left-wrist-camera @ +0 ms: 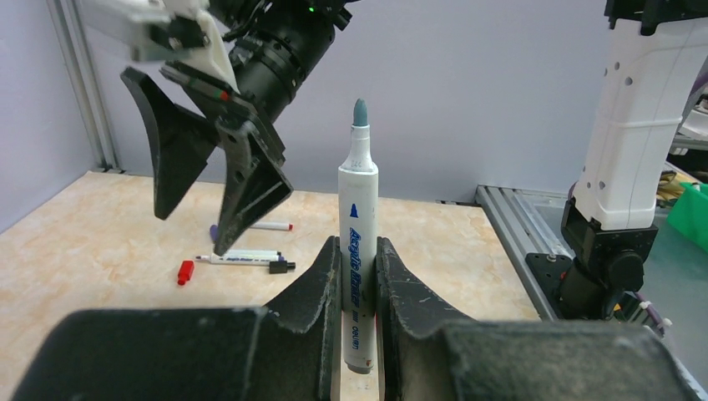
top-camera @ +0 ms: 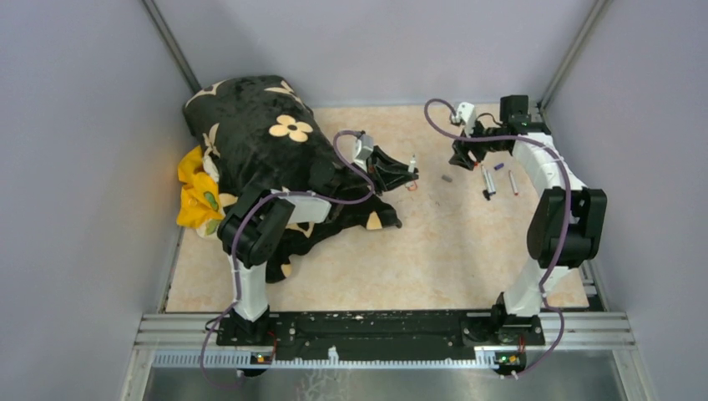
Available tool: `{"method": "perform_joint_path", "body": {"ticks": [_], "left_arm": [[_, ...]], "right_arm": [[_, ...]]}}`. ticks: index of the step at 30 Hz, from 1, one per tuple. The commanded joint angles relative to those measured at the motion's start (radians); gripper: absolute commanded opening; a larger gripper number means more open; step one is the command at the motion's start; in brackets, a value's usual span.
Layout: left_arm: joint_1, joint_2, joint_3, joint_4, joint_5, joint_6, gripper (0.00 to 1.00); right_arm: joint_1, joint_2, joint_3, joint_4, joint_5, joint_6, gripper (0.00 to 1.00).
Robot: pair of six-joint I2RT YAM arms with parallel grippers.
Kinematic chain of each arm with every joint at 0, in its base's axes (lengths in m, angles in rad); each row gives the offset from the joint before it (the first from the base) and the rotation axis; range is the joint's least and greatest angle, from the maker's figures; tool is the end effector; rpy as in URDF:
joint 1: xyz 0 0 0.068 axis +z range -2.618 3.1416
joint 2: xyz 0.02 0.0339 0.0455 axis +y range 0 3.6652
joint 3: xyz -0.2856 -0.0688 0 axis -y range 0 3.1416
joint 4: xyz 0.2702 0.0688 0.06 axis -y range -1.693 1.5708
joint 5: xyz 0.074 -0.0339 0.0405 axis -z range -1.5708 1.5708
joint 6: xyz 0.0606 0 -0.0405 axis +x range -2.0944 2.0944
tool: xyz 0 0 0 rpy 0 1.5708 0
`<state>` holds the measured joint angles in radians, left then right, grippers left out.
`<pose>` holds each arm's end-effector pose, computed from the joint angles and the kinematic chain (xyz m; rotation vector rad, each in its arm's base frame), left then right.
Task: Insert the pens into the pen caps
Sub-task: Move the pen cap to the center of the board, then insert the pen cap onto the pen.
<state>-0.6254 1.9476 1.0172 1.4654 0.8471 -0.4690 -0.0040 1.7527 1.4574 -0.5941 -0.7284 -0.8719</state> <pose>0.3243 -0.2902 0.2564 0.9182 0.9904 -1.3749 0.4229 0.0386 0.2806 -1.1960 1.8730 0.4292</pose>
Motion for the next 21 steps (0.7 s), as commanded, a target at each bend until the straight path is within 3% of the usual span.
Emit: {"method": "perform_joint_path", "body": {"ticks": [1,3,10,21], "left_arm": [[0.012,-0.044,-0.022,0.02,0.019,0.054,0.0],[0.017,-0.052,-0.032,0.018,0.016,0.065,0.0],[0.04,-0.108,-0.104,0.026,-0.016,0.14,0.0],[0.045,-0.122,-0.131,0.055,-0.029,0.156,0.0]], "right_arm": [[-0.002,0.058,0.073,-0.2,-0.036,-0.458,0.63],[-0.002,0.102,0.116,-0.271,-0.002,-0.561,0.62],[0.038,0.313,0.347,-0.431,0.04,-0.488,0.55],[0.079,0.389,0.324,-0.358,0.185,-0.282,0.55]]}}
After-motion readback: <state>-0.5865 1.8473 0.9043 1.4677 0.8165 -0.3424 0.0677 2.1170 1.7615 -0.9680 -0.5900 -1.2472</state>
